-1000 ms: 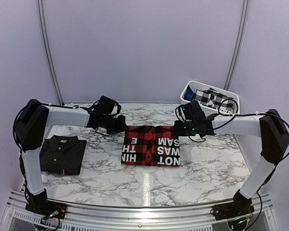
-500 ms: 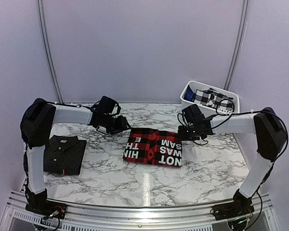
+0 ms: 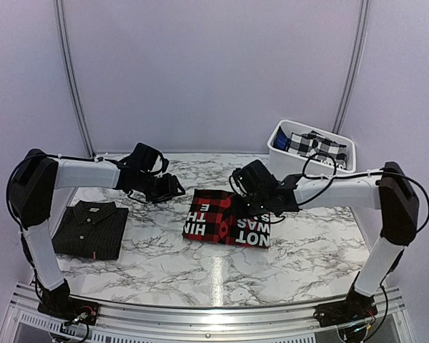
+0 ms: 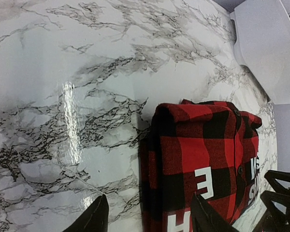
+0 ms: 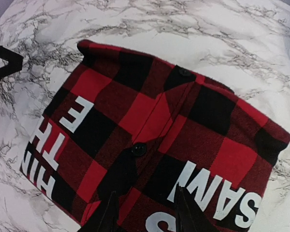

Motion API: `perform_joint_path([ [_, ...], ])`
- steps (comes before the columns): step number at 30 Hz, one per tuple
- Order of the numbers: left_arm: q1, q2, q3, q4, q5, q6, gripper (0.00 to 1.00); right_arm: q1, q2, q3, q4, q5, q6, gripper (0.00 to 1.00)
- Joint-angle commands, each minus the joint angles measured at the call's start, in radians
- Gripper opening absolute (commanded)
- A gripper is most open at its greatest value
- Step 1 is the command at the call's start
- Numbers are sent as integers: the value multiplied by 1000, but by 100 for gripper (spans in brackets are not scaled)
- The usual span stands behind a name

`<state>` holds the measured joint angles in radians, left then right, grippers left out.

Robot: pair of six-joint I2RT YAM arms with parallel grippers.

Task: Fold and stack the long sleeve shirts
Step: Smooth out the square-folded shirt at the center of the board.

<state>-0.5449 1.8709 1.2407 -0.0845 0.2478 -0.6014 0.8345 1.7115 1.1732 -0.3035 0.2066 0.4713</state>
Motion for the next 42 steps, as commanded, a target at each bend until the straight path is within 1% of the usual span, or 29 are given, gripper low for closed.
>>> perform_joint_path([
  [1, -8, -43, -35, -23, 44, -3, 59, 4, 60, -68, 11, -5, 53, 35],
  [4, -14, -51, -55, -23, 65, 0, 59, 4, 73, -143, 24, 19, 83, 36],
  [7, -15, -54, -76, -23, 83, 2, 59, 3, 83, -185, 41, 10, 95, 38],
  [10, -16, -57, -95, -23, 100, 2, 59, 4, 69, -184, 32, 11, 95, 44],
  [16, -28, -74, -146, -12, 127, -8, 59, 2, -29, -128, -2, 22, 63, 55],
  [19, -42, -75, -170, 7, 151, -9, 59, -24, -43, -101, -1, 23, 42, 59],
  [23, -66, -70, -197, 39, 188, -19, 60, -78, -15, -62, 7, 13, 16, 58],
  [25, -73, -70, -208, 55, 197, -25, 60, -111, 1, -60, 26, 3, 7, 56],
  [30, -75, -80, -230, 72, 198, -38, 60, -228, 42, -84, 78, -9, -22, 53],
  [33, -75, -79, -236, 73, 196, -39, 60, -283, 97, -70, 97, -28, -47, 52],
  [36, -76, -78, -238, 74, 197, -43, 60, -315, 154, -40, 88, -30, -60, 51],
  [39, -75, -87, -234, 75, 198, -38, 61, -339, 173, -38, 87, -30, -62, 50],
  [42, -75, -87, -222, 75, 217, -38, 65, -352, 180, -44, 85, -27, -67, 50],
])
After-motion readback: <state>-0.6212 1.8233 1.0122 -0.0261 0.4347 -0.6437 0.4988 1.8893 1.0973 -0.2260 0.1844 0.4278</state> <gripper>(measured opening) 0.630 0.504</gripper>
